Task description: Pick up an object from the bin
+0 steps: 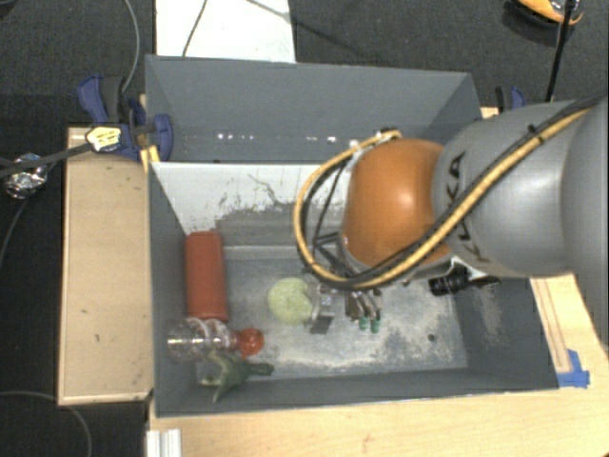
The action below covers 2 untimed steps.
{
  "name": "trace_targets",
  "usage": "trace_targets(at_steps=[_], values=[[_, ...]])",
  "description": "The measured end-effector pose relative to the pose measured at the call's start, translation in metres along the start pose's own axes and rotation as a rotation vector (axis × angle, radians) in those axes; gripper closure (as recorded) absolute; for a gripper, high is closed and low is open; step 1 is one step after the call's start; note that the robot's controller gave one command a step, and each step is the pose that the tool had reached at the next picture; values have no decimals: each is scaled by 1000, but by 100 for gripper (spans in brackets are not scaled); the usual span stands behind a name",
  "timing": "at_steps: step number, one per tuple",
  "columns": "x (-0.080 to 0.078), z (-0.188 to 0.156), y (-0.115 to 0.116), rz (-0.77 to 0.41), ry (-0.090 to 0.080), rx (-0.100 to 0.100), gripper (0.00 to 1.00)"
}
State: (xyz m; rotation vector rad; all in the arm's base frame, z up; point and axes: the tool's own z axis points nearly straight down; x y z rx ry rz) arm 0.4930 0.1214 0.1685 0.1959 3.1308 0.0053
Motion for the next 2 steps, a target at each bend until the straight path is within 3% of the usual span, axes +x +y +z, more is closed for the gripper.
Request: trace_targets(at_steps=[2], values=[[-1,-18,0,-1,-5,-2,100]])
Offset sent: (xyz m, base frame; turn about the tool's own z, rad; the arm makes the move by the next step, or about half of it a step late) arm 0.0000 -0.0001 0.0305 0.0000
